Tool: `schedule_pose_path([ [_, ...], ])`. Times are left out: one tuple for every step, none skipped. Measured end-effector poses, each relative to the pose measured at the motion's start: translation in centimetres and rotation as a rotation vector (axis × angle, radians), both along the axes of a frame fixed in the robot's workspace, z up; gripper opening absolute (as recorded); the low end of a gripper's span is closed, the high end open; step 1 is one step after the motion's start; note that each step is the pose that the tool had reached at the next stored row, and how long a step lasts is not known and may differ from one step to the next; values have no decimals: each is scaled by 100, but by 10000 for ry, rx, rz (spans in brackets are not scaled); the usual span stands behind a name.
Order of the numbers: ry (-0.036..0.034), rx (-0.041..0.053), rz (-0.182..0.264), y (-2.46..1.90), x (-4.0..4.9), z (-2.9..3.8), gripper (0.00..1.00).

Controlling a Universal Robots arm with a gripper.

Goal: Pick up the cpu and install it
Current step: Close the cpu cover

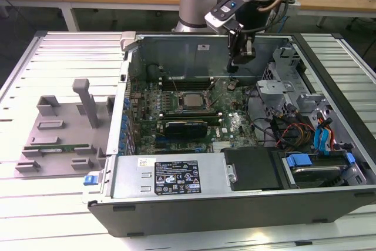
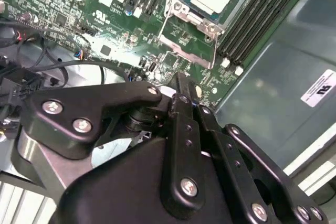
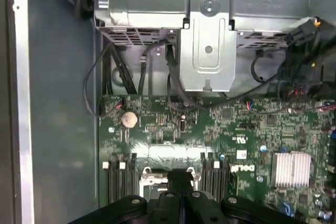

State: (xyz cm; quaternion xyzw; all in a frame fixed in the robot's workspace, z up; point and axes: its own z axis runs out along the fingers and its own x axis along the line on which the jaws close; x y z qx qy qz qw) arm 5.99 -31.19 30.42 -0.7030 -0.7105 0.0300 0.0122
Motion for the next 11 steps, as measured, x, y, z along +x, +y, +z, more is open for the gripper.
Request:
schedule_pose_path([
  [0,-2,0,0,24,-37,11],
  [0,-5,1,1,63,-86,11],
  [0,-10,1,2,88,-112,11],
  [0,-12,0,3,107,-132,11],
  [1,-20,1,4,125,-165,11],
  [0,-21,1,4,125,-195,11],
  [0,-20,1,4,125,-216,11],
  [0,-20,1,4,125,-234,11],
  [0,-20,1,5,123,-291,11],
  [0,-21,2,6,101,-332,11],
  [1,-21,14,26,69,-379,11],
])
